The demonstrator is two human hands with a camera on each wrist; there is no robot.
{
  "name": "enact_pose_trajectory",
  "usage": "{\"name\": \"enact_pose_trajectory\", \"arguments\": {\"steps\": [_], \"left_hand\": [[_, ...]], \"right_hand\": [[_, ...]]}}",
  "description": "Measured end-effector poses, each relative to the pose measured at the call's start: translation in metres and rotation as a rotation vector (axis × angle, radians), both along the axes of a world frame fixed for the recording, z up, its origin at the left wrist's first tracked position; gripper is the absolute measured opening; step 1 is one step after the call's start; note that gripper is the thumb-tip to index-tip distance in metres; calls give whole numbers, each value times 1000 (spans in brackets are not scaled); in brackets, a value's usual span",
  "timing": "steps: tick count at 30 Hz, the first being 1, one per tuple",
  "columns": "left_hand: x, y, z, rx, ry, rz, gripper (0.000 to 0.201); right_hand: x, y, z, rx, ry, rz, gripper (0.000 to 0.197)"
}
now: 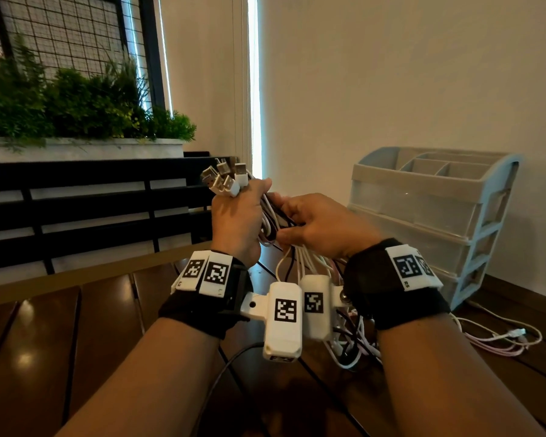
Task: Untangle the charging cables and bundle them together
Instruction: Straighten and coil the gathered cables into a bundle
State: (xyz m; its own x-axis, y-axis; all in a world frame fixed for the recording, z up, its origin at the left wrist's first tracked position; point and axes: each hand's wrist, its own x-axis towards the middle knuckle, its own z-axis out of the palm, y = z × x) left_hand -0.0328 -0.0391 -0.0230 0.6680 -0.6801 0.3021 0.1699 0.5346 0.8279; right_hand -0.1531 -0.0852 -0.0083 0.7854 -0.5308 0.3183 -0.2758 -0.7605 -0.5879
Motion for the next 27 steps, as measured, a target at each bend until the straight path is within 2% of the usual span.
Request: {"name": "enact_pose_trajectory", "arguments": {"steps": [3,6,9,14,17,21,24,27], "left_hand": [[-2,2,3,-26,35,-67,6],[1,2,5,-33,87,-107,10],[2,0,5,-49,121,-127,9],[2,-2,1,-35,158,-187,37],[1,-3,-1,-38,162,-212,43],[5,-7,-1,-89,162,-218,32],[8,-8,1,-109,171,-213,20],[9,-9,1,-107,184,-203,21]], "right_hand": [[-2,-1,-1,87,-110,7,27],[-4,-3,1,-51,-172,-138,29],[-5,-2,6,-126,-166,-138,23],[-12,-3,7,-32,-92,-119,13],[-16,-2,8,-22,-68,-150,12],[-17,4,12,-145,67,-190,15],[-15,7,14,-174,54,-203,12],[-11,6,14,-167,28,-216,17]]}}
